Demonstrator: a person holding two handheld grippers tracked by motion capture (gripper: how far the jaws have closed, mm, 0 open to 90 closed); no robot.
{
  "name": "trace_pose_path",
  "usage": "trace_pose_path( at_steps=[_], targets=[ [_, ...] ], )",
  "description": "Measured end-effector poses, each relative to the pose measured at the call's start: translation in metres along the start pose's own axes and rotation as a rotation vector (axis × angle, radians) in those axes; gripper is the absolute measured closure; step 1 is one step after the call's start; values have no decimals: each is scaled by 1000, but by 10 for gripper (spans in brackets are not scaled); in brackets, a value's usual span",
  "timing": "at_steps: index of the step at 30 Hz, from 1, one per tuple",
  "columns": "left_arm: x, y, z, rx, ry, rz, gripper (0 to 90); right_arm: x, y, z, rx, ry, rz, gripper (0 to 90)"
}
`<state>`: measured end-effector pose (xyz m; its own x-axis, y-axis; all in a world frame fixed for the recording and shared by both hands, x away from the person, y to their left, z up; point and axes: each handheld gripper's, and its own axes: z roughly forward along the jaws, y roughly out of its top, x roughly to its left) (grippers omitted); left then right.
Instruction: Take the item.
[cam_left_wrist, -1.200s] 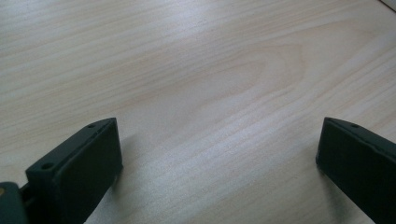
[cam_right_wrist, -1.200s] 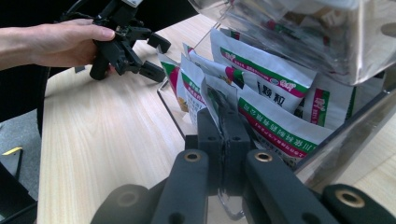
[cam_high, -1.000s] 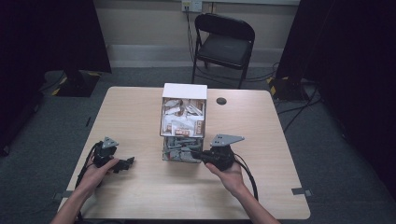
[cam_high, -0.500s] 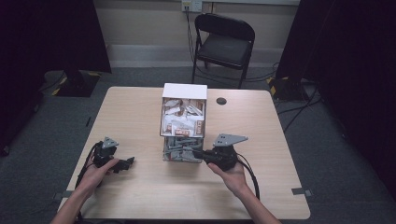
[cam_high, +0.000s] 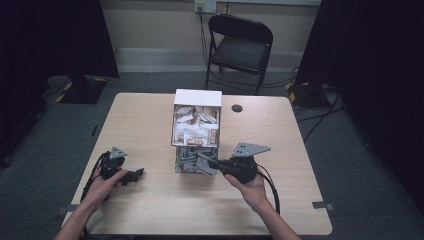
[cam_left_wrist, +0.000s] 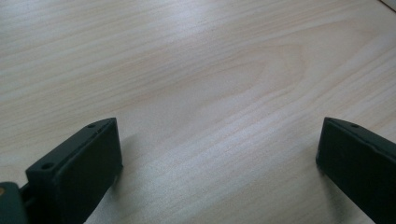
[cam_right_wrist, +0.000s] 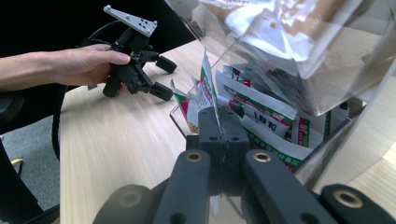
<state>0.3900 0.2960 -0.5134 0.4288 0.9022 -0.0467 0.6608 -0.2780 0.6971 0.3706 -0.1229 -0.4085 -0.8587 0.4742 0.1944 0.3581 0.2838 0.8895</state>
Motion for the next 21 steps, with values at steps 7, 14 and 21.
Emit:
trace_pose_path(
  at_steps=[7, 14, 21],
  targets=[
    [0, 0, 0, 0, 0, 0, 0, 6, 3, 0, -4, 12, -7, 900],
    [0, 0, 0, 0, 0, 0, 0, 9, 4, -3, -10, 13, -6, 900],
    [0, 0, 0, 0, 0, -1, 0, 13, 4, -8, -14, 10, -1, 900]
  ],
)
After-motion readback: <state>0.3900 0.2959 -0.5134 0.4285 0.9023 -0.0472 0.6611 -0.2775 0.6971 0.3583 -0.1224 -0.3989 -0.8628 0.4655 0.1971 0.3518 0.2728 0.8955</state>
